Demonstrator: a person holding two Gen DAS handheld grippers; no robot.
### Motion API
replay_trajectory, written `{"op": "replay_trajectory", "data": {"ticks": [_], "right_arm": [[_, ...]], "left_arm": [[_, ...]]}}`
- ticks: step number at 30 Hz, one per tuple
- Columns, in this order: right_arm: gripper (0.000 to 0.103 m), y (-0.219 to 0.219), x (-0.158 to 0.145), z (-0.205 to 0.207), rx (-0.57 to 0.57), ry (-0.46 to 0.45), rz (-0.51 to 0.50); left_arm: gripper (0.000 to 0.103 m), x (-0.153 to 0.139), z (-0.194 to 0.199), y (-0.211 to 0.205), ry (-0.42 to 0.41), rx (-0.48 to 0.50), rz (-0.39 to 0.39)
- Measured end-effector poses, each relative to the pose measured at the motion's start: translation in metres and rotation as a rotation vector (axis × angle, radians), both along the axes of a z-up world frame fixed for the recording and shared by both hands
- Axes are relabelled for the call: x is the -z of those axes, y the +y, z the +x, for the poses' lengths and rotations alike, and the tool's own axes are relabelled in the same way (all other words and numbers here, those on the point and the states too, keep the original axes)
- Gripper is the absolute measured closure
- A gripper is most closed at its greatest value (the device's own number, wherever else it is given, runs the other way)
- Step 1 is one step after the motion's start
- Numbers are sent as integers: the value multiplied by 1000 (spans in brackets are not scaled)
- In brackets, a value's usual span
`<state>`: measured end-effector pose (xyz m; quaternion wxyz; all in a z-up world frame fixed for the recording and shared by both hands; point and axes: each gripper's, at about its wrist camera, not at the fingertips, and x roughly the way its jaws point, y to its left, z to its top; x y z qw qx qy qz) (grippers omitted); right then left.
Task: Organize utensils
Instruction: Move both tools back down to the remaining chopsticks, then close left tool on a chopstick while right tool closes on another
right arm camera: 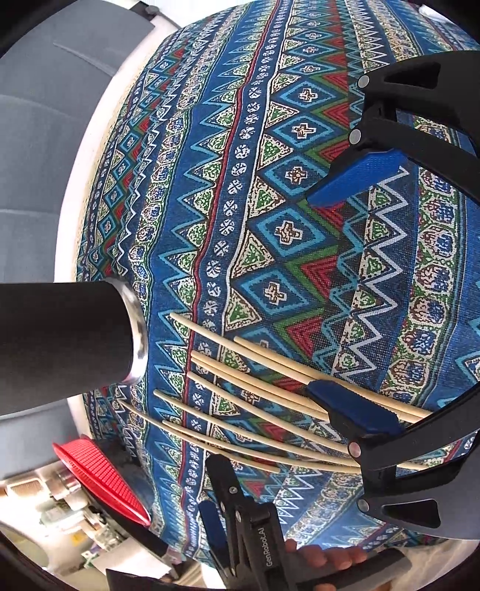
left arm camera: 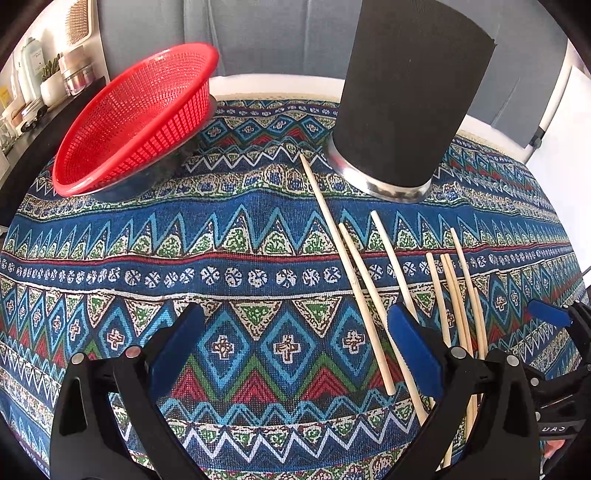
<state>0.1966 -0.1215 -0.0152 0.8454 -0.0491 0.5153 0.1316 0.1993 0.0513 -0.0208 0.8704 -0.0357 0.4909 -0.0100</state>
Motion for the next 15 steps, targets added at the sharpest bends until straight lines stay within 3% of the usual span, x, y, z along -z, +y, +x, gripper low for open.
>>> {"op": "replay_trajectory", "data": {"ticks": [2, 5, 8, 13, 15], "right_arm": [[9, 2, 1, -1, -7, 6, -9], [8, 11, 2, -5, -28, -27, -61], [7, 7, 3, -4, -15, -11, -29], [9, 6, 4, -7, -45, -43, -29], [12, 0, 3, -12, -81, -53, -24]], "left_arm": [[6, 2, 1, -5, -7, 1, 49], [6, 3, 1, -4, -2, -12, 47], [5, 5, 1, -4, -5, -16, 95], [5, 5, 1, -4, -36, -2, 89], [14, 1, -5, -1, -50, -1, 90]]}}
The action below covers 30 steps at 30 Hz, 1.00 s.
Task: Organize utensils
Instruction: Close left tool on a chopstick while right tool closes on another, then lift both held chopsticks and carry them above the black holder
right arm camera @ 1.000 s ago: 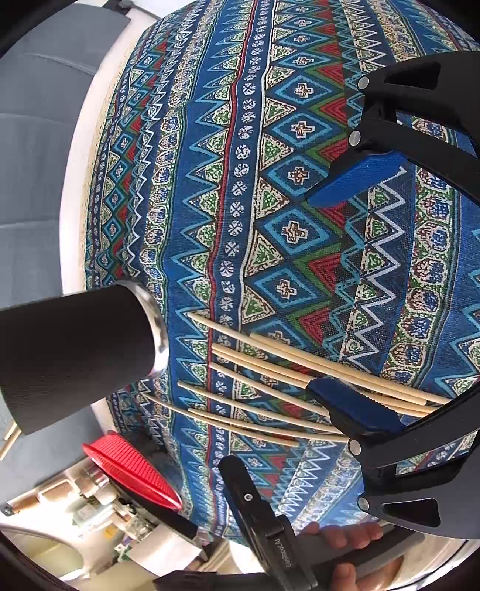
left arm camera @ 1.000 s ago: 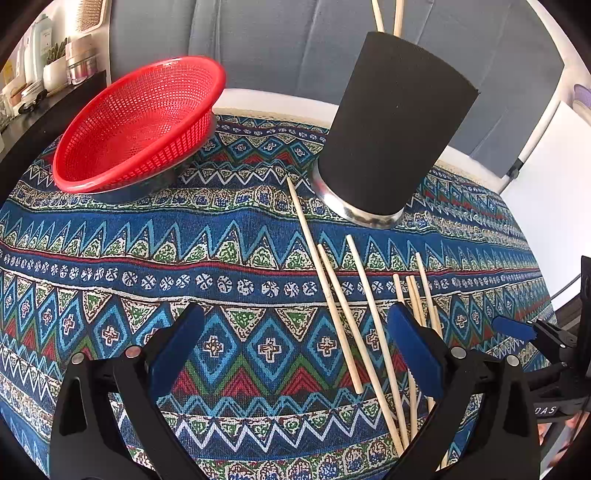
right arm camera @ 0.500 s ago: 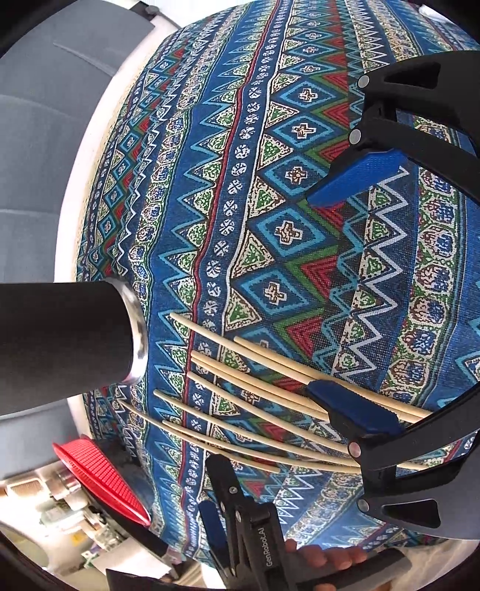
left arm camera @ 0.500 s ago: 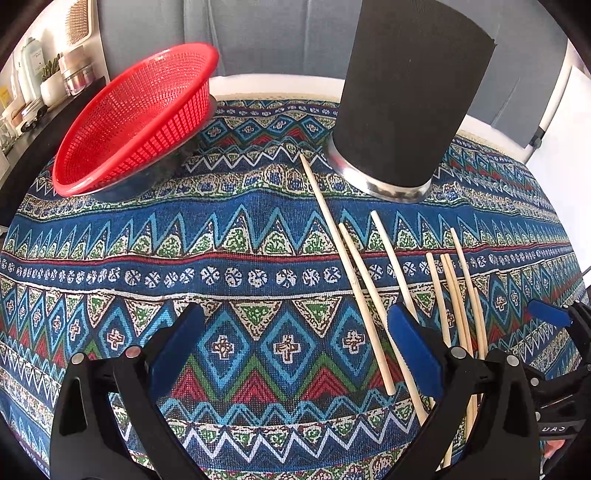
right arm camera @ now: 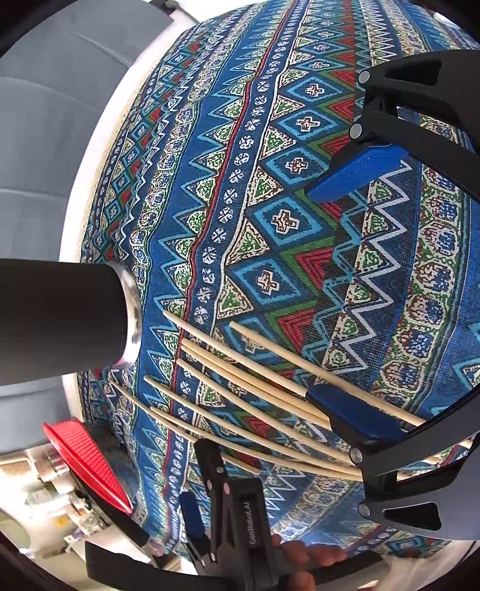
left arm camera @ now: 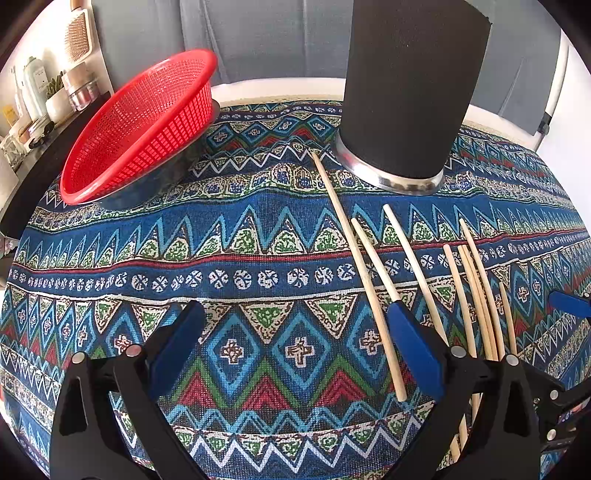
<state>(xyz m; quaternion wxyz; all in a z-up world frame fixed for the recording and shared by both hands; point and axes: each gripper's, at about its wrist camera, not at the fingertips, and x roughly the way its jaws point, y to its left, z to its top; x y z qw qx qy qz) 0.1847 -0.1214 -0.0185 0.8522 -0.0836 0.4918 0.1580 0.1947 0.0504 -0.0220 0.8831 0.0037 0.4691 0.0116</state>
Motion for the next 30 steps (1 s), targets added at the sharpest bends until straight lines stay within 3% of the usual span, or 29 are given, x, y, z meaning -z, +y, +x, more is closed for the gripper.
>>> {"op": "replay_trajectory", "data": {"ticks": [1, 2, 3, 5, 7, 8, 9, 19, 23, 30], "right_arm": [[22, -4, -1, -3, -19, -6, 2], [40, -9, -4, -7, -37, -13, 5], [50, -15, -7, -10, -48, -17, 8], [87, -28, -11, -13, -63, -11, 9], [99, -43, -13, -17, -64, -11, 3], [99, -50, -13, -18, -56, -13, 0], [99, -57, -13, -18, -46, -17, -6], [99, -116, -23, 0, 102, -39, 100], [99, -122, -41, 6, 103, -66, 140], [99, -111, -79, 13, 46, -133, 205]], "left_arm": [[19, -2, -2, 2, -5, -3, -2], [31, -4, -5, 5, -11, -7, 0], [44, -6, -7, 10, -15, -7, 2], [58, -8, -10, 19, -22, 16, 7], [77, -11, -13, 31, -17, 11, 6], [90, -12, -15, 38, -14, 7, 6], [94, -14, -17, 43, -13, 11, 3], [98, -18, -26, 63, 17, 24, -86], [98, -33, -29, 63, -17, 23, -56], [98, -64, -28, 73, -68, 32, -73]]}}
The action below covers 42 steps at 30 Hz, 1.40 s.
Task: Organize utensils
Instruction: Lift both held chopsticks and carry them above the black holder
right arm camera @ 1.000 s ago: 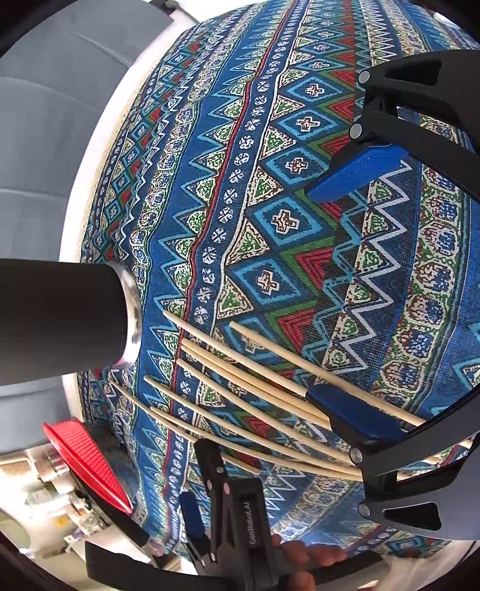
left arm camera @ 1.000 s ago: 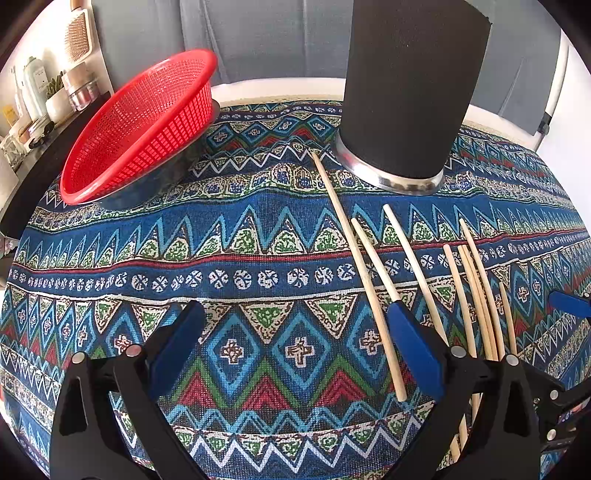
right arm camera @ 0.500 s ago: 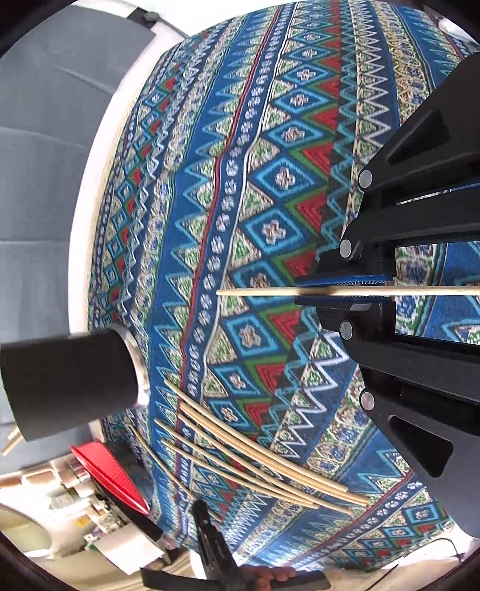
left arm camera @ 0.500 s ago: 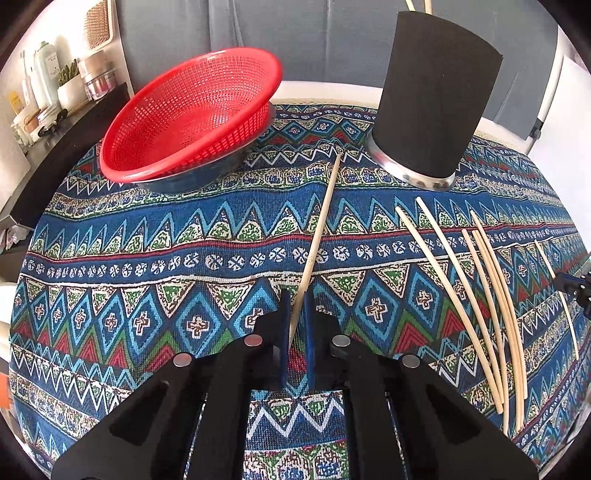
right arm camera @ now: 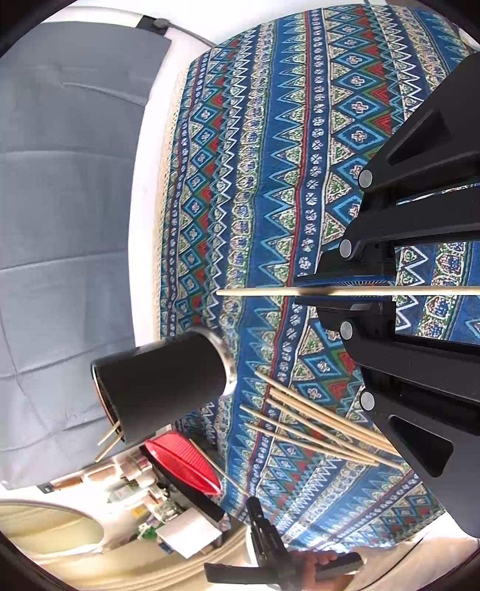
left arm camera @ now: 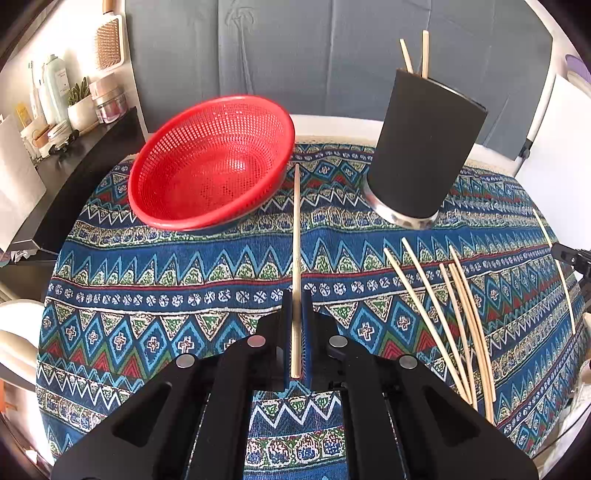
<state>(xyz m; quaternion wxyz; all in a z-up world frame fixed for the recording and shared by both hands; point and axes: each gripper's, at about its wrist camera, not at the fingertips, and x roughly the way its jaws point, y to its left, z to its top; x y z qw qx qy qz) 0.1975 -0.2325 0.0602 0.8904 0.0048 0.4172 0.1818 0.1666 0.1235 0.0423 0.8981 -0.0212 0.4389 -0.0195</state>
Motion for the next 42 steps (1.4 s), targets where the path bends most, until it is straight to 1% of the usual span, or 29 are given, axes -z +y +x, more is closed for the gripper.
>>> {"op": "replay_trajectory", "data": {"ticks": [5, 8, 13, 17, 21, 25, 30, 32, 35, 36, 38, 41, 42], "right_arm": [[98, 5, -22, 6, -33, -34, 35], [98, 8, -35, 12, -45, -53, 54], [98, 16, -57, 24, -59, -80, 63], [98, 23, -80, 33, -78, -115, 68], [98, 27, -101, 43, -93, -149, 88], [98, 33, -117, 56, -104, -175, 107], [98, 43, -126, 77, -116, -190, 137], [98, 46, -128, 86, -121, -198, 161], [98, 48, -130, 98, -86, -237, 195], [98, 49, -131, 103, -71, -246, 208], [98, 50, -131, 114, -52, -256, 248], [98, 48, -130, 129, -34, -265, 342], [98, 48, -130, 134, -29, -271, 374]], "left_arm": [[98, -26, 5, 7, -45, -2, -50], [98, -43, 7, 4, -86, -3, -39], [98, -75, 14, 0, -145, 27, -59], [98, -98, 20, -6, -208, 29, -52], [98, -117, 29, -12, -261, 57, -73], [98, -133, 36, -21, -341, 78, -100], [98, -143, 47, -37, -415, 130, -121], [98, -144, 54, -44, -430, 164, -146], [98, -141, 65, -54, -460, 183, -142], [98, -139, 70, -56, -468, 192, -155], [98, -134, 75, -61, -490, 213, -183], [98, -126, 81, -71, -546, 247, -187], [98, -123, 83, -73, -563, 261, -208]]}}
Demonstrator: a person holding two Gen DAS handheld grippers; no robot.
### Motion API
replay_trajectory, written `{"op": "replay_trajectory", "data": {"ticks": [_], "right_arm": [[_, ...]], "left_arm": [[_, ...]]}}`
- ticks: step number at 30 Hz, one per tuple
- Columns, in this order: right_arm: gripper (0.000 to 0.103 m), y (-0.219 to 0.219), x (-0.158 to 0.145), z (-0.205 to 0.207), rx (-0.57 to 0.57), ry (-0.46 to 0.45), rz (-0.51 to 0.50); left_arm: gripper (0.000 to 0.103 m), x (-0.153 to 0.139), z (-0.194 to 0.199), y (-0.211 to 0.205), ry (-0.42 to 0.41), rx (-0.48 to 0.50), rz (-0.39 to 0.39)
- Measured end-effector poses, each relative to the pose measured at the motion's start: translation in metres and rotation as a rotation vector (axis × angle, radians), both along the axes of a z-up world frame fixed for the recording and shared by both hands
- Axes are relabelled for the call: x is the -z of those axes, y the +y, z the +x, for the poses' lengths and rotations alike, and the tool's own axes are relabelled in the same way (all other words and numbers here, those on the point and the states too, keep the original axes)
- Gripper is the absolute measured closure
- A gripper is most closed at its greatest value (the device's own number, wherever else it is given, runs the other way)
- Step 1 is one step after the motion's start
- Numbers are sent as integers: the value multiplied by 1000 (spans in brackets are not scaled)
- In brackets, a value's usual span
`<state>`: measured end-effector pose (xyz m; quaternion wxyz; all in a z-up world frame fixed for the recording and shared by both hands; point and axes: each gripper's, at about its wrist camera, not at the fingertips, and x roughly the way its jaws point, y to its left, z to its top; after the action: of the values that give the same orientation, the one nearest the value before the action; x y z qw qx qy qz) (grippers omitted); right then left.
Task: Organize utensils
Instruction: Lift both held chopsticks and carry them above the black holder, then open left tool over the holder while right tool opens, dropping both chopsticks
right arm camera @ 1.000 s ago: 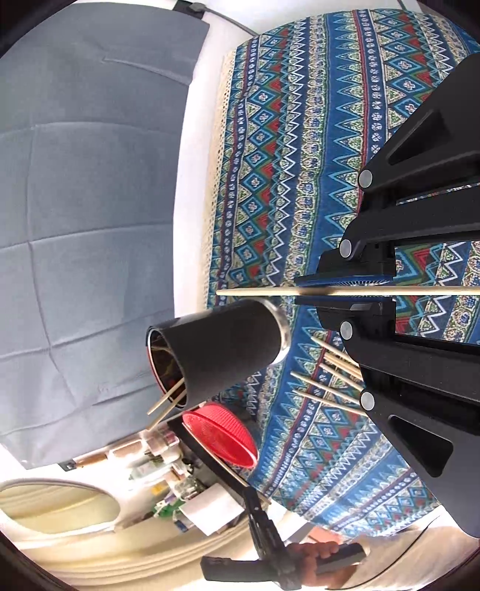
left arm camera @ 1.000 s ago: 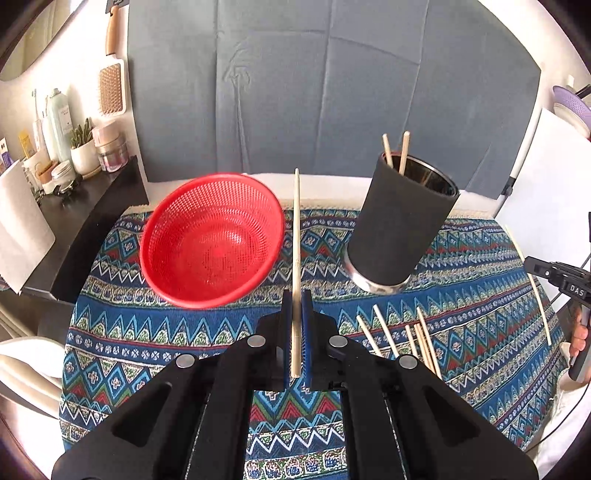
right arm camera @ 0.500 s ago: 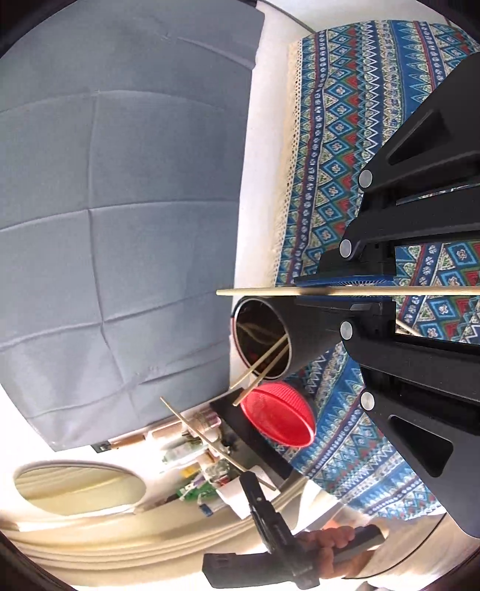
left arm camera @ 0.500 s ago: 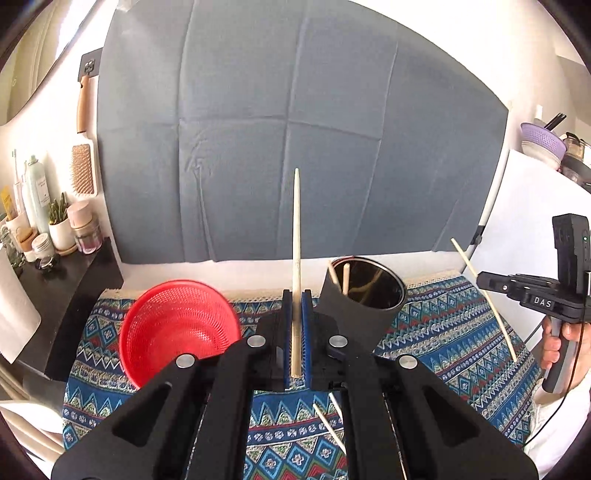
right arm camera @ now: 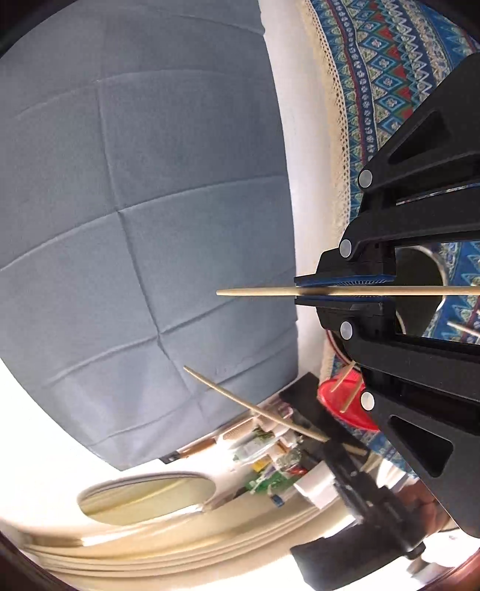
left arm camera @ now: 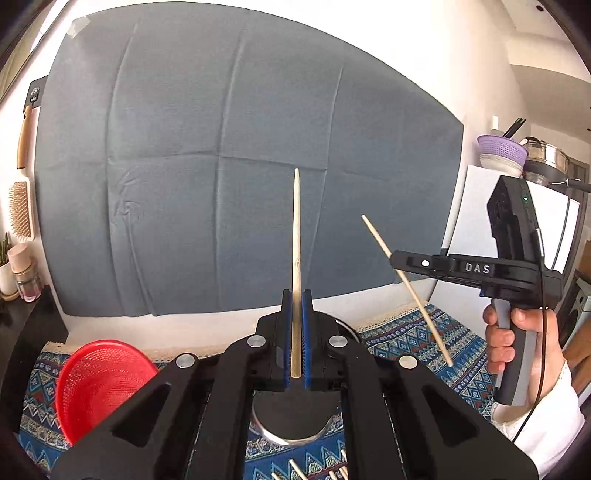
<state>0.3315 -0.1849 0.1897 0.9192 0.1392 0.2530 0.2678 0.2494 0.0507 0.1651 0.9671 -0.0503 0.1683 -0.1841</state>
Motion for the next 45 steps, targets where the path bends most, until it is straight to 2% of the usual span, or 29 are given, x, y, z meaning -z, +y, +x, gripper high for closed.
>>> {"op": "replay_trajectory", "data": {"ticks": [4, 11, 17, 22, 30, 45], "right_arm": [[98, 0, 3, 14, 16, -39, 113], [98, 11, 13, 34, 26, -119, 249], [98, 21, 21, 41, 50, -202, 303], [98, 26, 30, 44, 69, -224, 303], [98, 29, 48, 44, 55, -204, 267], [98, 36, 57, 20, 9, -183, 228]], "left_arm": [[98, 16, 14, -5, -25, 32, -76], [98, 45, 30, -7, -81, 62, -173], [98, 59, 24, -18, -218, 51, -141], [98, 70, 24, -36, -293, 35, -69], [98, 85, 24, -47, -274, 46, -1], [97, 82, 11, -42, -203, 23, 14]]}}
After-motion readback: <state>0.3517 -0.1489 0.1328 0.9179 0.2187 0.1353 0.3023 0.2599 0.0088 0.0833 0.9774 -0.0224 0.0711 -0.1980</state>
